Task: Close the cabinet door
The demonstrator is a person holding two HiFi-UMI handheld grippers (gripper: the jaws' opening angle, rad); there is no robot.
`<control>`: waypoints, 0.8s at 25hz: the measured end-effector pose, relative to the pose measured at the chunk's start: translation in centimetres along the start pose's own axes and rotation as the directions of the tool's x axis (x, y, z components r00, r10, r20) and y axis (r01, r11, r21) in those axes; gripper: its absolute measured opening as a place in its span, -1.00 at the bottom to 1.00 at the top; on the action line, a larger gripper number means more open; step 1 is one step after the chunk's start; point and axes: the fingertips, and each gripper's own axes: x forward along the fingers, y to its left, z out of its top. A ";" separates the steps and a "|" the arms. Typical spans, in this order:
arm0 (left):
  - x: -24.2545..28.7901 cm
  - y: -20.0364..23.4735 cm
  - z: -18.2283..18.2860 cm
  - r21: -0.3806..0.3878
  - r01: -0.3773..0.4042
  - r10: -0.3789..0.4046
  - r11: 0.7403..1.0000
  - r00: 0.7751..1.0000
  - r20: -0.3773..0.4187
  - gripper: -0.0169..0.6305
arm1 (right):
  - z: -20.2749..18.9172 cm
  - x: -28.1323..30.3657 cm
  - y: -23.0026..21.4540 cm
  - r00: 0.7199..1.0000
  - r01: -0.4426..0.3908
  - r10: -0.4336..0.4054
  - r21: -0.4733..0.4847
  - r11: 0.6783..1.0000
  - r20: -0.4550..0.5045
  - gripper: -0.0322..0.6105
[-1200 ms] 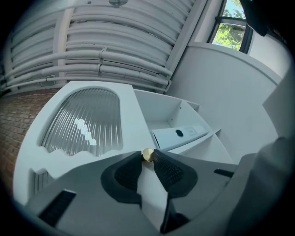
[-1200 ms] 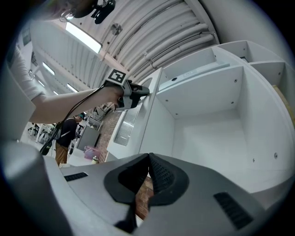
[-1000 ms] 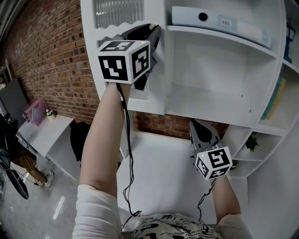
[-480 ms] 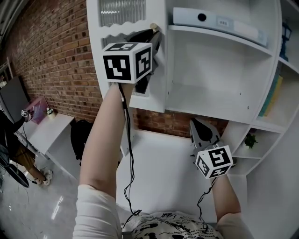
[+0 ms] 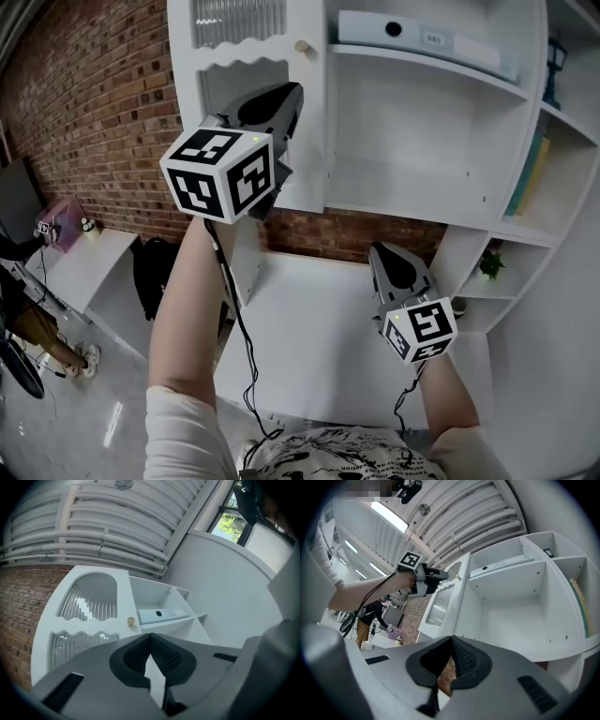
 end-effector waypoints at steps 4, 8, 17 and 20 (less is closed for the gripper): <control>-2.3 -0.8 -1.7 0.007 0.058 -0.058 0.998 0.998 -0.018 -0.91 | 0.8 0.3 1.4 1.000 0.013 -0.013 -0.020 1.000 -0.002 -0.85; -4.8 -1.5 -4.5 -0.004 0.101 -0.101 0.995 0.994 -0.047 -0.91 | 1.3 0.2 2.9 0.999 0.050 -0.050 -0.033 0.998 -0.005 -0.85; -10.8 -1.2 -11.7 -0.131 0.173 -0.186 0.976 0.978 -0.092 -0.91 | -0.4 0.9 5.9 0.993 0.104 -0.109 -0.095 0.990 -0.054 -0.85; -12.8 -1.7 -15.0 -0.148 0.192 -0.210 0.970 0.970 -0.121 -0.91 | -1.7 0.9 7.0 0.988 0.137 -0.143 -0.089 0.987 -0.062 -0.85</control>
